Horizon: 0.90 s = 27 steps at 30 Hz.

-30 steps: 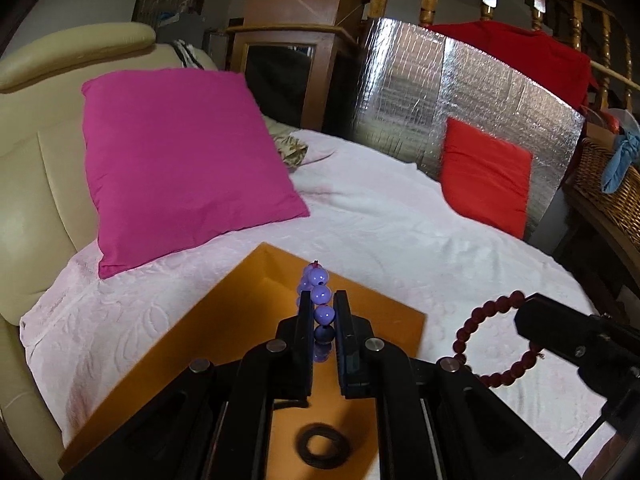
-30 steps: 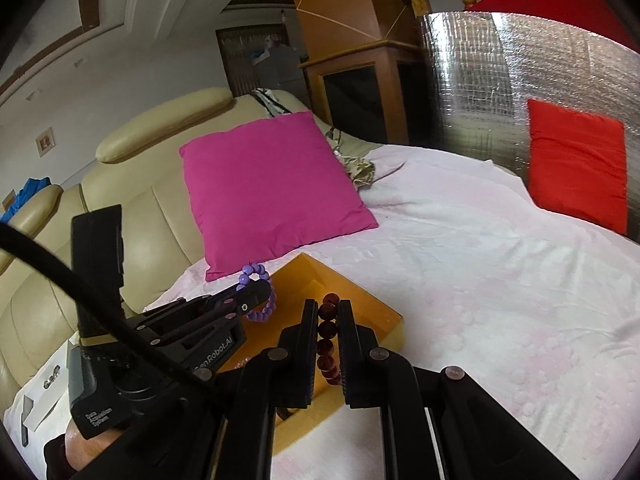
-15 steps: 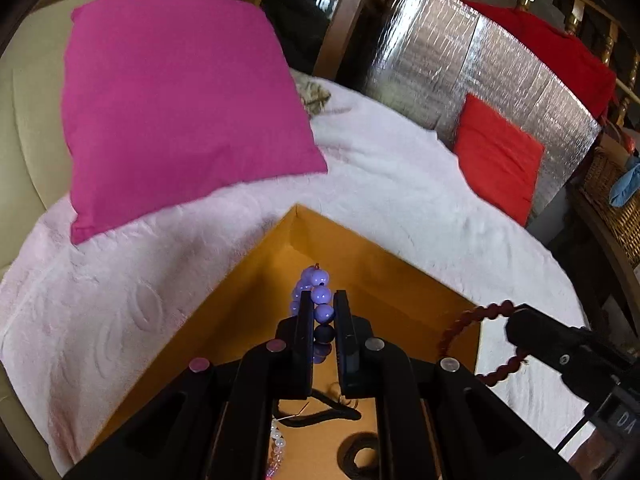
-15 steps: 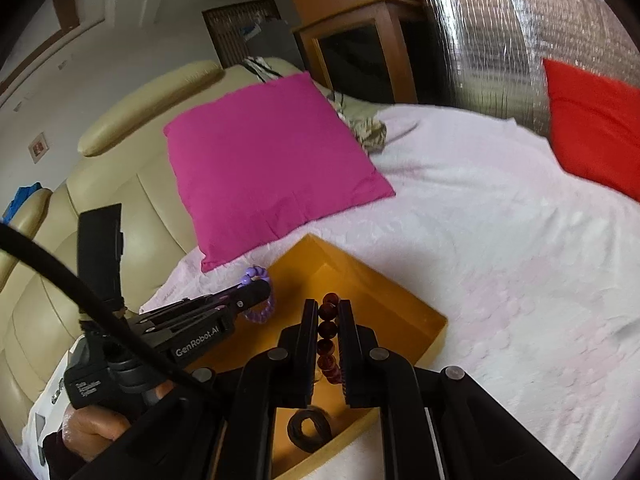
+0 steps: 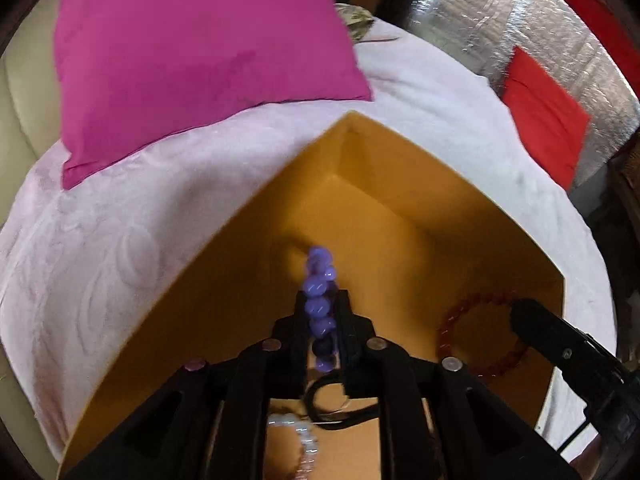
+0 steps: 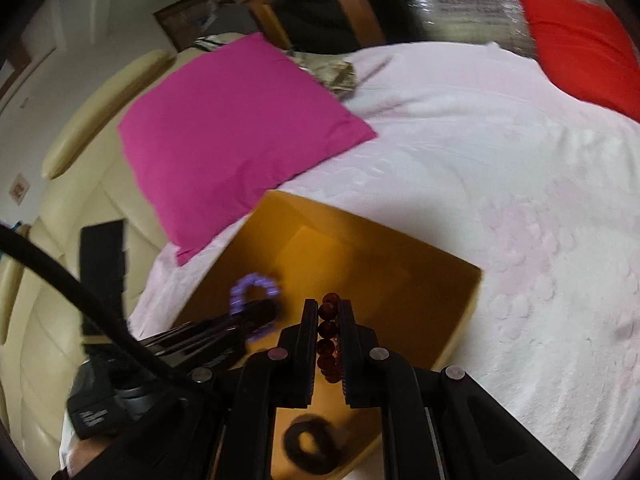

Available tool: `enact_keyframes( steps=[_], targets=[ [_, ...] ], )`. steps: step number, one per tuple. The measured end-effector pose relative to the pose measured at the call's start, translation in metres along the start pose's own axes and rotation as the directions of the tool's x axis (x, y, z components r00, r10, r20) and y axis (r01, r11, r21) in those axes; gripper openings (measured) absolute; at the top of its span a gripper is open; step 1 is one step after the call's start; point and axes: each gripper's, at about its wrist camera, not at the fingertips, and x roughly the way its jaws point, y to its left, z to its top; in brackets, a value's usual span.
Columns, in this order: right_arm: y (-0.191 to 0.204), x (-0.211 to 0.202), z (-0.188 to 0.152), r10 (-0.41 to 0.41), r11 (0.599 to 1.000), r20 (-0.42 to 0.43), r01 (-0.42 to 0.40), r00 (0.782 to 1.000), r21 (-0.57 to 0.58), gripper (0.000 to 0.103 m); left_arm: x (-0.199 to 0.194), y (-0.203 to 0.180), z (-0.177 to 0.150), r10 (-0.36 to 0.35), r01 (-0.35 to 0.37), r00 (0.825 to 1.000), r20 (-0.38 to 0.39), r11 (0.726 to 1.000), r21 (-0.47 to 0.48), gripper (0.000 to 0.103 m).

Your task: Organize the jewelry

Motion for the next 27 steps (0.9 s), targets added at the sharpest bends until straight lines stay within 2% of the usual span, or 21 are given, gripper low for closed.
enact_keyframes(
  steps=[2, 4, 6, 7, 12, 14, 17, 18, 20, 21, 23, 25, 26, 27],
  targets=[
    [-0.003, -0.002, 0.0, -0.044, 0.999, 0.017, 0.044, 0.999, -0.003, 0.013, -0.006, 0.002, 0.0, -0.012, 0.012, 1.0, 0.015, 1.0, -0.01, 0.034],
    [-0.002, -0.009, 0.0, -0.047, 0.999, 0.033, 0.047, 0.998, -0.014, 0.018, -0.014, 0.004, 0.0, -0.016, 0.016, 1.0, 0.027, 1.0, -0.013, 0.042],
    [-0.002, -0.02, -0.001, -0.029, 0.999, 0.054, 0.03, 0.998, -0.012, 0.034, -0.024, 0.006, -0.001, -0.04, 0.04, 0.998, 0.042, 0.999, -0.018, 0.046],
    [-0.002, -0.027, -0.002, -0.033, 0.999, 0.066, 0.033, 0.997, -0.012, 0.038, -0.029, 0.008, -0.001, -0.053, 0.054, 0.997, 0.055, 0.998, -0.025, 0.048],
    [-0.003, -0.063, -0.014, -0.025, 0.999, 0.097, 0.029, 0.995, -0.038, 0.04, -0.061, 0.02, -0.01, -0.115, 0.124, 0.983, 0.142, 0.991, -0.052, 0.06],
    [-0.001, -0.081, -0.023, -0.019, 0.998, 0.102, 0.025, 0.995, -0.055, 0.04, -0.074, 0.023, -0.016, -0.108, 0.12, 0.979, 0.17, 0.991, -0.061, 0.063],
    [0.008, -0.108, -0.037, -0.023, 0.995, 0.099, 0.033, 0.995, -0.095, 0.041, -0.103, 0.028, -0.029, -0.061, 0.078, 0.974, 0.218, 0.995, -0.069, 0.068],
    [0.012, -0.117, -0.043, -0.027, 0.993, 0.095, 0.038, 0.995, -0.114, 0.049, -0.116, 0.028, -0.036, -0.051, 0.068, 0.969, 0.24, 0.996, -0.064, 0.069],
    [0.022, -0.132, -0.054, -0.032, 0.988, 0.082, 0.044, 0.996, -0.149, 0.06, -0.143, 0.029, -0.053, -0.046, 0.064, 0.959, 0.28, 0.996, -0.055, 0.078],
    [0.028, -0.139, -0.061, -0.03, 0.984, 0.078, 0.043, 0.997, -0.172, 0.062, -0.155, 0.029, -0.064, -0.048, 0.063, 0.953, 0.299, 0.997, -0.042, 0.08],
    [0.042, -0.149, -0.072, -0.023, 0.974, 0.066, 0.037, 0.998, -0.222, 0.062, -0.177, 0.029, -0.086, -0.01, 0.011, 0.949, 0.316, 1.0, -0.003, 0.084],
    [0.06, -0.158, -0.084, -0.033, 0.963, 0.048, 0.045, 0.998, -0.267, 0.062, -0.194, 0.028, -0.101, 0.081, -0.092, 0.944, 0.319, 0.996, 0.019, 0.084],
    [0.067, -0.163, -0.09, -0.033, 0.96, 0.049, 0.045, 0.998, -0.278, 0.062, -0.208, 0.028, -0.112, 0.157, -0.178, 0.93, 0.332, 0.984, 0.032, 0.084],
    [0.073, -0.168, -0.096, -0.03, 0.957, 0.052, 0.043, 0.998, -0.285, 0.062, -0.217, 0.029, -0.118, 0.198, -0.224, 0.916, 0.349, 0.974, 0.036, 0.084]
  ],
)
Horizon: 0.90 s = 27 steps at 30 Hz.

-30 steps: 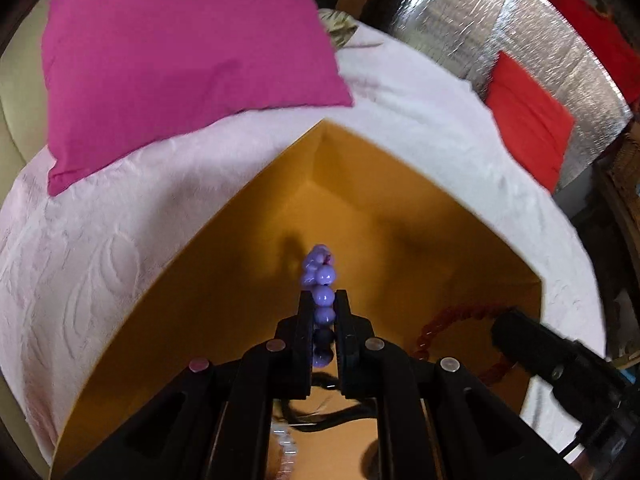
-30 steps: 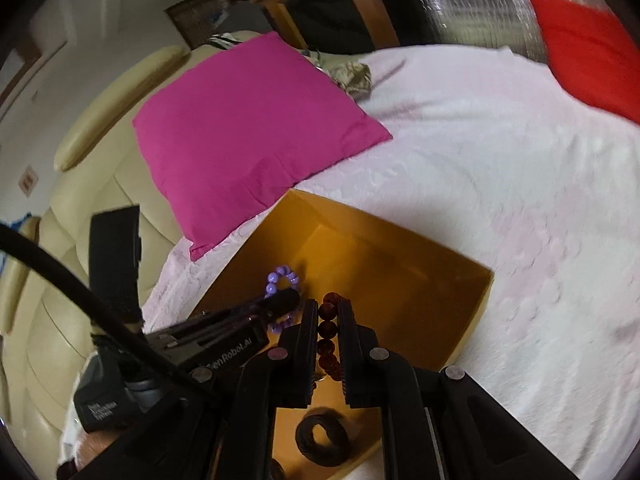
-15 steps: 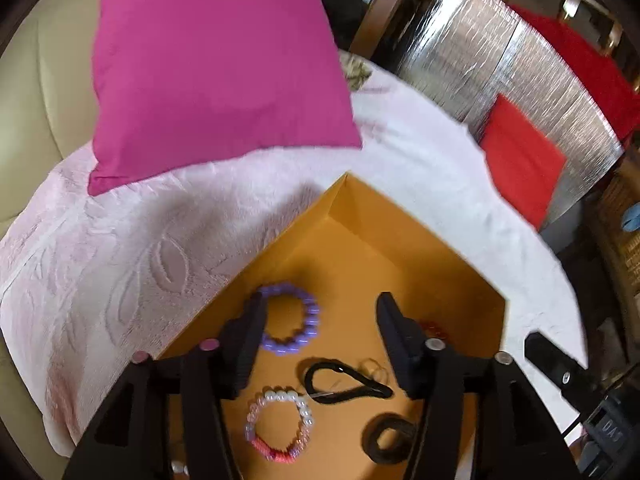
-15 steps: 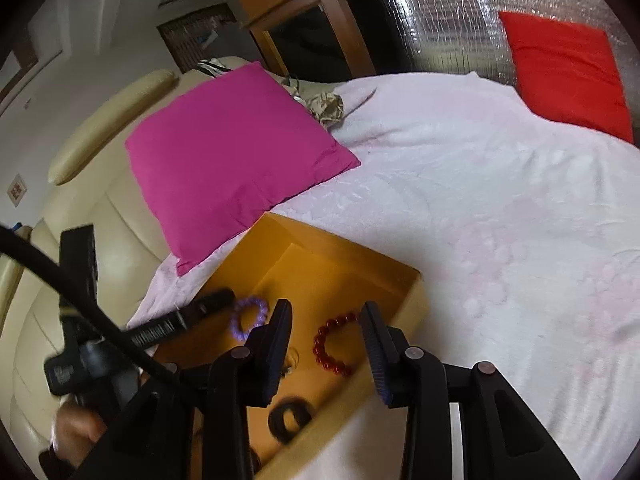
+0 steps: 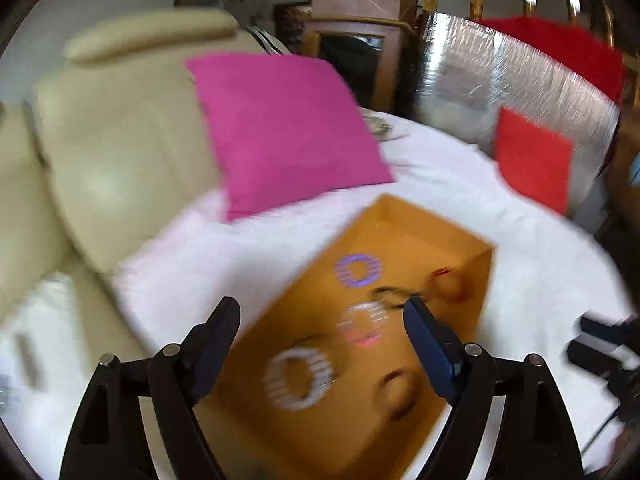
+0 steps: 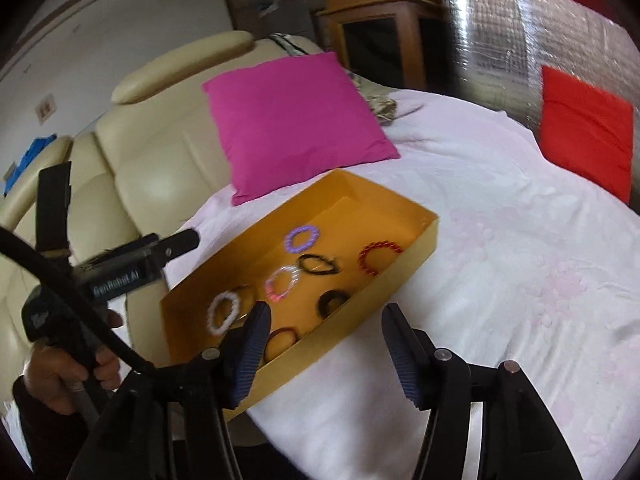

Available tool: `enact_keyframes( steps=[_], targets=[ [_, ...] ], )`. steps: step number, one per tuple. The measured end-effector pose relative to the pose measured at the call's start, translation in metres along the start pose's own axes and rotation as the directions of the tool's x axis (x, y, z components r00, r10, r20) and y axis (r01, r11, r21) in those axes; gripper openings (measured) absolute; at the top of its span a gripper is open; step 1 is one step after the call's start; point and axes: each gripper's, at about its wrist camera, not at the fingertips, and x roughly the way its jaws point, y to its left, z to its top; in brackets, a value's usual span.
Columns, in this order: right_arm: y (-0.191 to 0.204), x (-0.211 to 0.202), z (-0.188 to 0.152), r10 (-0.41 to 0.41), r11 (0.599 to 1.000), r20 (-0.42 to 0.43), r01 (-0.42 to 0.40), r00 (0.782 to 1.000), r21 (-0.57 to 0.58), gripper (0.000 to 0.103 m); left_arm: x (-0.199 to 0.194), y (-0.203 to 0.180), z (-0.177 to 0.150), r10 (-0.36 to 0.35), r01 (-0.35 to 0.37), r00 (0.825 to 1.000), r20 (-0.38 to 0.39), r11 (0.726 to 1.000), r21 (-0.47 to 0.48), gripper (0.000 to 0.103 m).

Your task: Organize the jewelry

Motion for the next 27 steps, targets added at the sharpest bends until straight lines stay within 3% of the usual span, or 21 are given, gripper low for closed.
enact_keyframes(
  steps=[2, 7, 10, 16, 21, 27],
  targets=[
    [0.014, -0.011, -0.007, 0.0, 1.0, 0.001, 0.0, 1.0, -0.018, 0.066, -0.03, 0.009, -0.008, 0.079, -0.08, 0.995, 0.056, 0.997, 0.018, 0.085],
    [0.045, -0.037, -0.025, -0.065, 0.996, 0.024, 0.067, 0.998, -0.066, 0.067, -0.087, 0.029, -0.017, 0.108, -0.104, 0.99, 0.093, 0.994, -0.044, 0.087],
    [0.056, -0.049, -0.028, -0.086, 0.992, 0.029, 0.088, 0.996, -0.091, 0.067, -0.113, 0.035, -0.019, 0.163, -0.155, 0.979, 0.12, 0.985, -0.075, 0.088],
    [0.071, -0.07, -0.034, -0.105, 0.989, 0.016, 0.106, 0.994, -0.102, 0.067, -0.146, 0.033, -0.024, 0.116, -0.104, 0.982, 0.148, 0.991, -0.089, 0.088],
    [0.081, -0.085, -0.038, -0.119, 0.987, 0.031, 0.122, 0.992, -0.104, 0.067, -0.164, 0.023, -0.024, 0.125, -0.116, 0.976, 0.18, 0.991, -0.061, 0.088],
    [0.092, -0.102, -0.043, -0.188, 0.973, 0.069, 0.196, 0.98, -0.122, 0.068, -0.171, 0.012, -0.027, 0.179, -0.175, 0.965, 0.192, 0.984, -0.04, 0.088]
  ],
)
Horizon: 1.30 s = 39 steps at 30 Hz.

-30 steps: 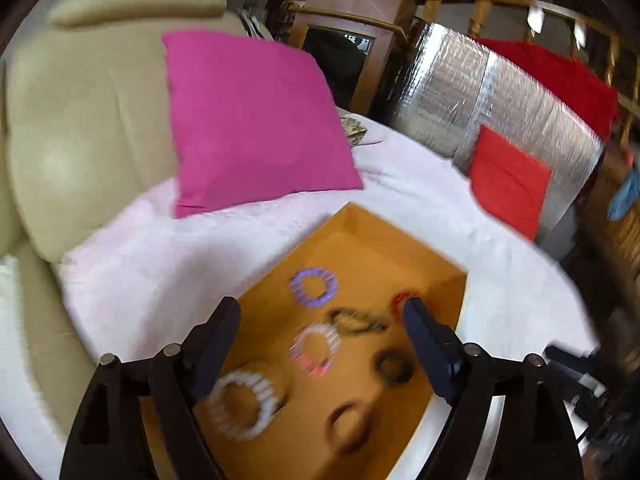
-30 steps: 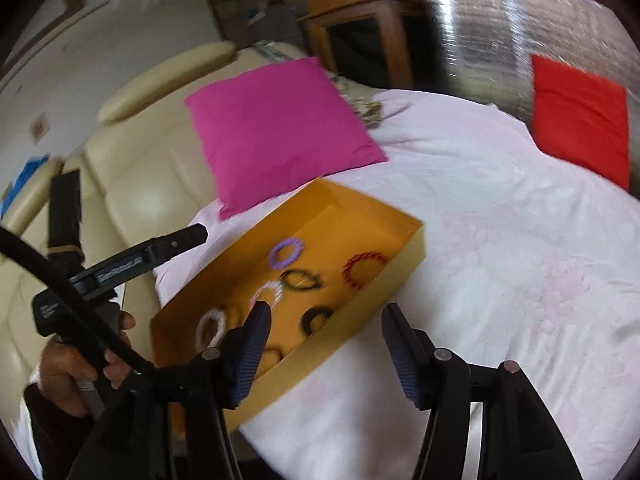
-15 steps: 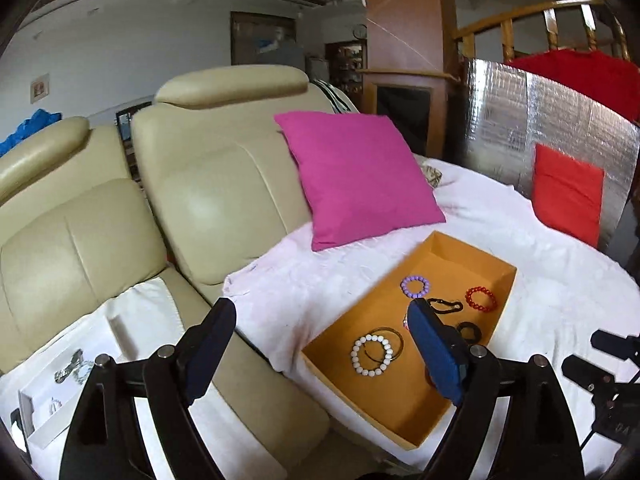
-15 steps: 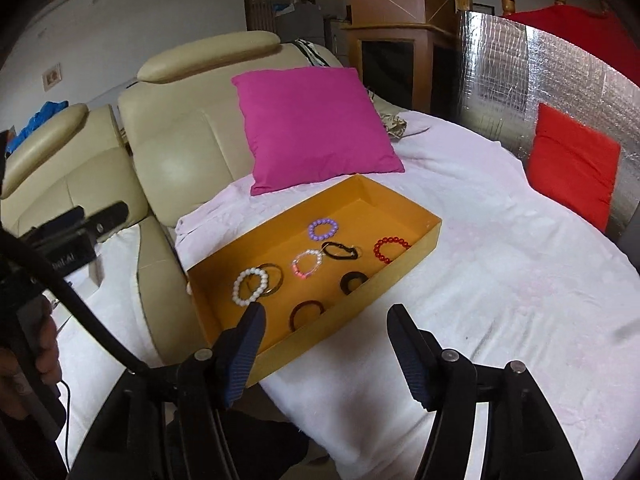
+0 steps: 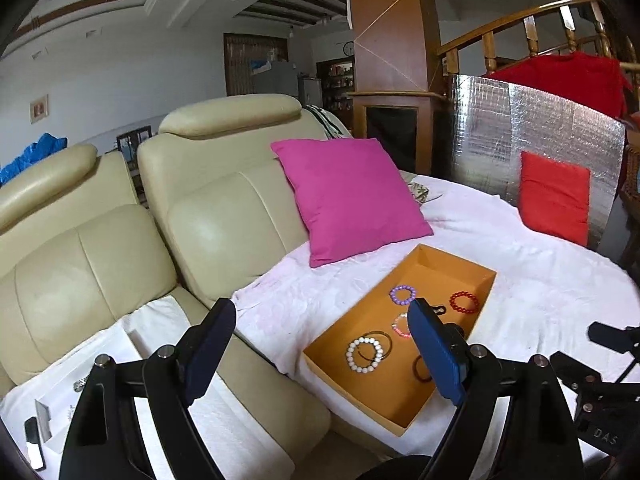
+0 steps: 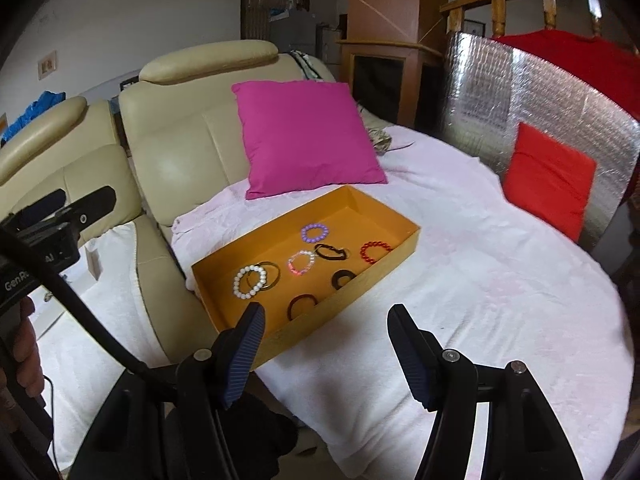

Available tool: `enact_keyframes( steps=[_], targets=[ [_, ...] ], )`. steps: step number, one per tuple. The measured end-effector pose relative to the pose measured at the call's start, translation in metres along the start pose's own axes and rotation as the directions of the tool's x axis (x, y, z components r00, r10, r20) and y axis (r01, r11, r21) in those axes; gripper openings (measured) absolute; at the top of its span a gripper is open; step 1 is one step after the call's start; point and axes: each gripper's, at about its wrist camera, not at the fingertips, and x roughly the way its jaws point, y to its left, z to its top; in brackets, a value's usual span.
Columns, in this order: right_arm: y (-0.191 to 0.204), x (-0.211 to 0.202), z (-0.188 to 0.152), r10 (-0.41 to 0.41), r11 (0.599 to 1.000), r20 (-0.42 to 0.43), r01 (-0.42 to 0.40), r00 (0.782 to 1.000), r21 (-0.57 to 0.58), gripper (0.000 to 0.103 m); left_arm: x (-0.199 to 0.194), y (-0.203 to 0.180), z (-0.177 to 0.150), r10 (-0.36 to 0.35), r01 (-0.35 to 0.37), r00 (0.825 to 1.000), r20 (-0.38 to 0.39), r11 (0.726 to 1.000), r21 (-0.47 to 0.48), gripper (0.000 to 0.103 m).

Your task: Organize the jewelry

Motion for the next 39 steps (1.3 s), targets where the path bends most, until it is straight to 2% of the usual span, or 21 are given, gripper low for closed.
enact_keyframes(
  steps=[6, 10, 14, 24, 29, 39],
  targets=[
    [-0.001, -0.015, -0.003, -0.062, 0.998, 0.034, 0.062, 0.998, 0.006, 0.068, -0.007, 0.002, -0.004, 0.055, -0.054, 0.998, 0.021, 0.998, -0.031, 0.088],
    [-0.005, -0.023, -0.006, -0.069, 0.997, 0.046, 0.068, 0.997, 0.027, 0.069, -0.014, 0.002, -0.005, 0.066, -0.065, 0.997, 0.034, 0.998, -0.026, 0.089],
    [-0.006, -0.029, -0.008, -0.074, 0.997, 0.05, 0.072, 0.996, 0.033, 0.069, -0.017, -0.003, -0.006, 0.049, -0.049, 0.998, 0.033, 0.999, -0.009, 0.089],
    [-0.009, -0.039, -0.009, -0.075, 0.996, 0.051, 0.072, 0.996, 0.055, 0.069, -0.021, -0.01, -0.005, 0.091, -0.091, 0.996, 0.011, 0.995, 0.031, 0.089],
    [-0.005, -0.044, -0.011, -0.075, 0.996, 0.055, 0.072, 0.996, 0.049, 0.069, -0.029, -0.014, -0.008, 0.119, -0.121, 0.992, 0.032, 0.99, 0.068, 0.089],
    [-0.007, -0.047, -0.013, -0.068, 0.995, 0.043, 0.065, 0.997, 0.074, 0.069, -0.032, -0.012, -0.009, 0.118, -0.12, 0.992, 0.037, 0.99, 0.076, 0.089]
  ],
)
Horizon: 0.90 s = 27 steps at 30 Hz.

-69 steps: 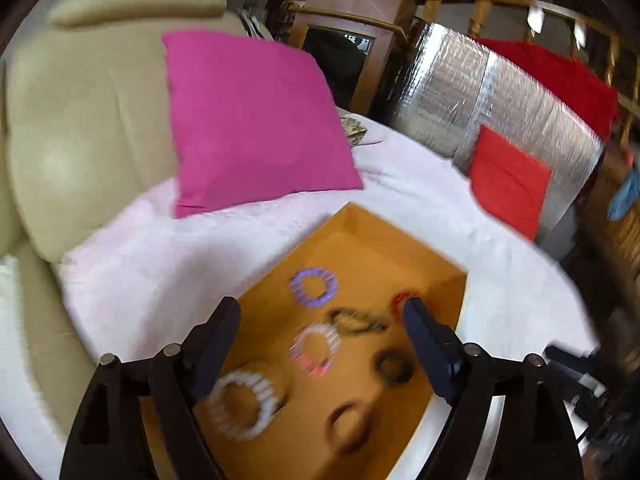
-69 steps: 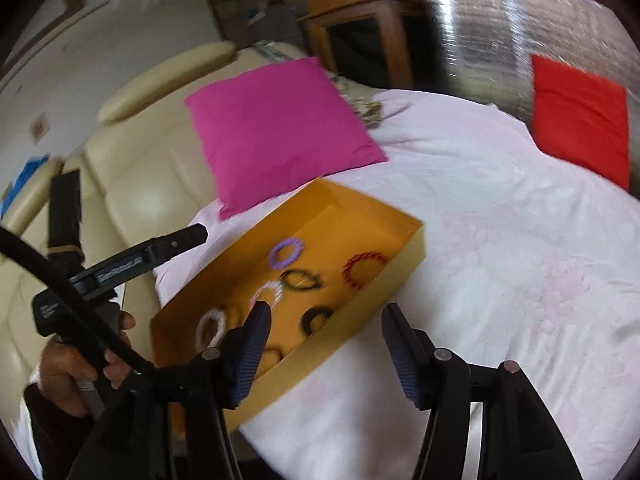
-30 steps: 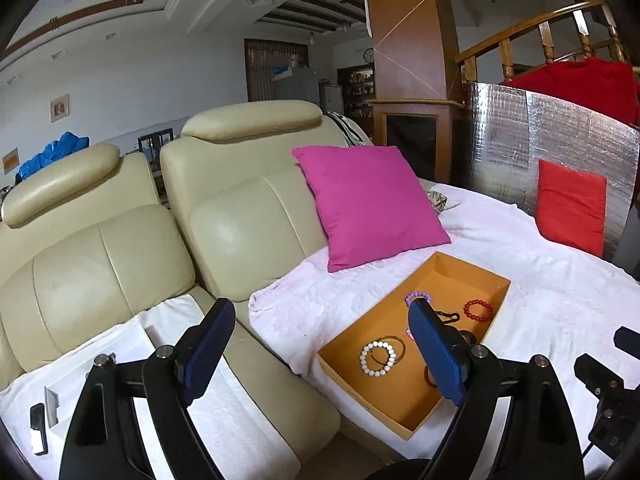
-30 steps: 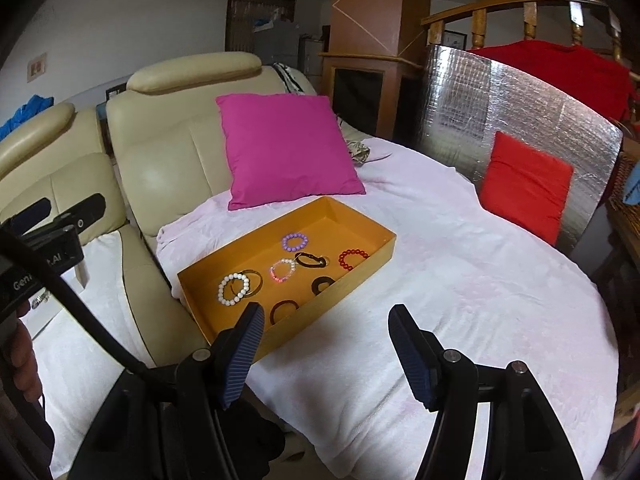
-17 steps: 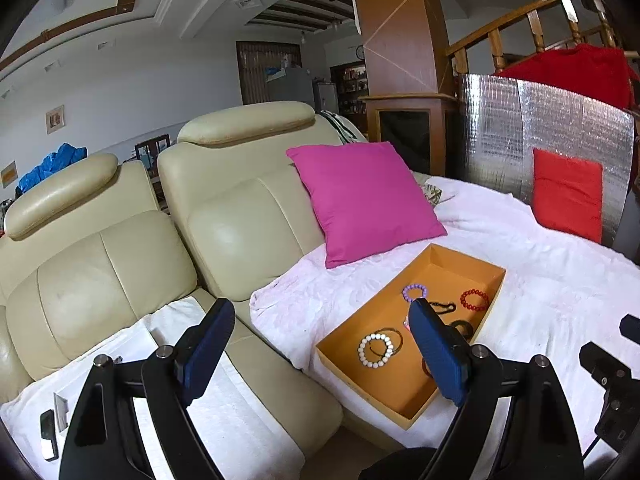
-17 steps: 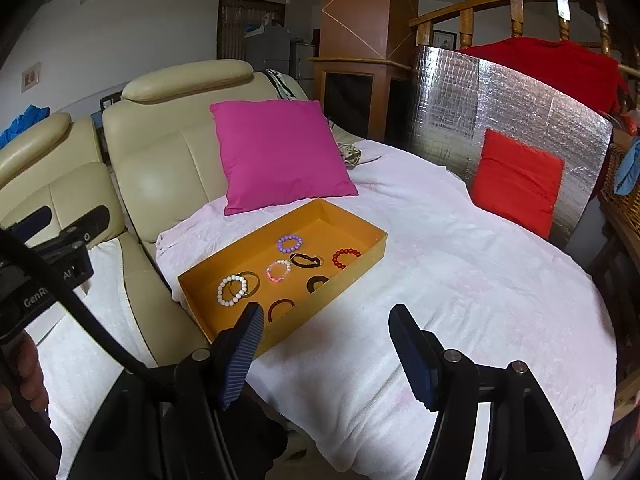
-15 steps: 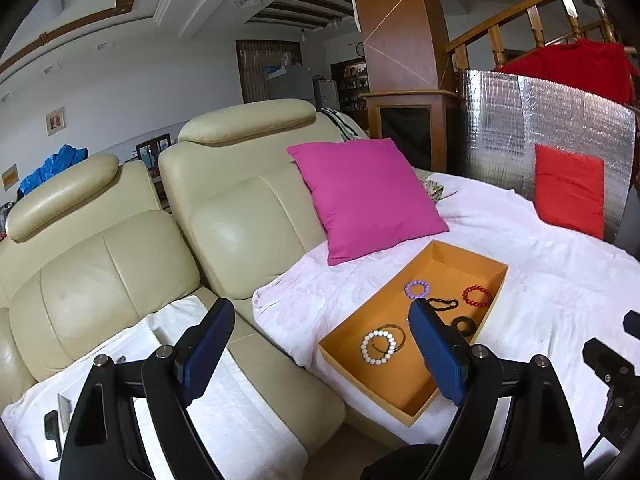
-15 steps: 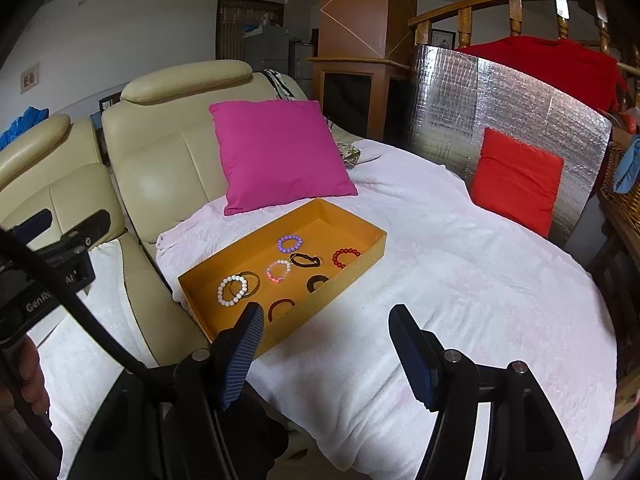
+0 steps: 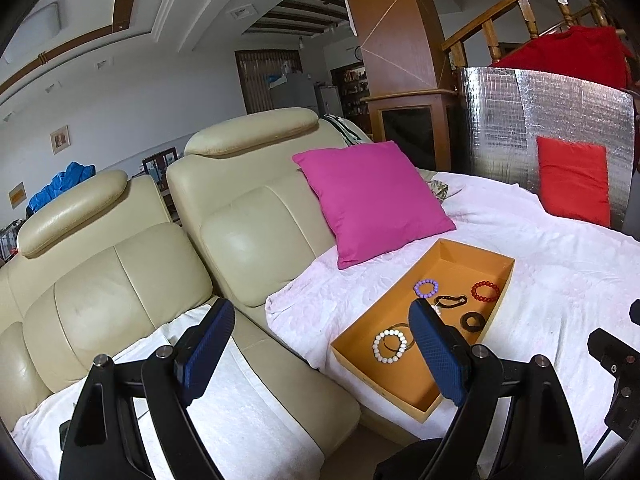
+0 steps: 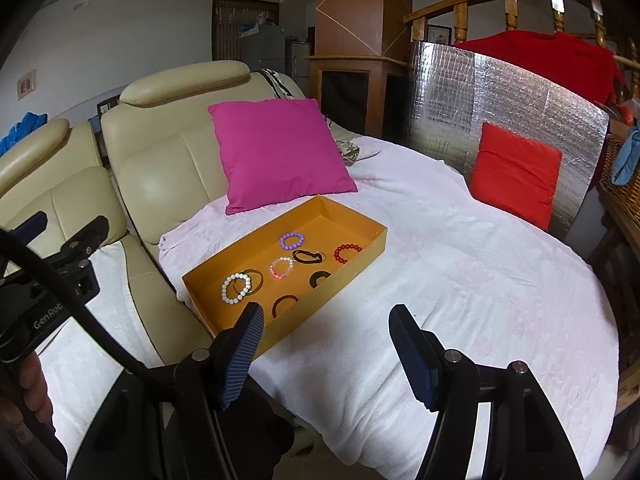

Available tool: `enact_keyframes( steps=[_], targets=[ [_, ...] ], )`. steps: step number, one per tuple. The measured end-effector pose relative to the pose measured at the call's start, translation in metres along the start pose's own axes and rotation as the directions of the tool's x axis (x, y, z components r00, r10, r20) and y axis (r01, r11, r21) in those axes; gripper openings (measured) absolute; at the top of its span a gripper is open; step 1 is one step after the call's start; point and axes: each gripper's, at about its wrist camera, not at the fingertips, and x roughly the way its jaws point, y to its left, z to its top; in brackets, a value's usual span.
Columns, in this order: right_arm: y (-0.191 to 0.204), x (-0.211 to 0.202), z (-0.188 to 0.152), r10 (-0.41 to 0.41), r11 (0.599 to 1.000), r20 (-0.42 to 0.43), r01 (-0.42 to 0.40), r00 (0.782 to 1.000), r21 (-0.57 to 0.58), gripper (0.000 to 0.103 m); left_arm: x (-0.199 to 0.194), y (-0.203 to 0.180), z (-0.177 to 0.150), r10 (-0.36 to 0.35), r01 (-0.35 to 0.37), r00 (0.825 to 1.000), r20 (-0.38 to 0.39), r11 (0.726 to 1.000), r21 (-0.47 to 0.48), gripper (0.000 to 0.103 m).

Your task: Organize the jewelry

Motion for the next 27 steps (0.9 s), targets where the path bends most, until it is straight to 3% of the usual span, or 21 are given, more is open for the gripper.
enact_keyframes(
  steps=[27],
  targets=[
    [0.0075, 0.0029, 0.0024, -0.002, 1.0, -0.017, 0.001, 1.0, -0.004, 0.069, 0.0074, 0.0061, -0.0012, -0.012, 0.012, 0.999, -0.034, 1.0, -0.003, 0.089]
  ],
)
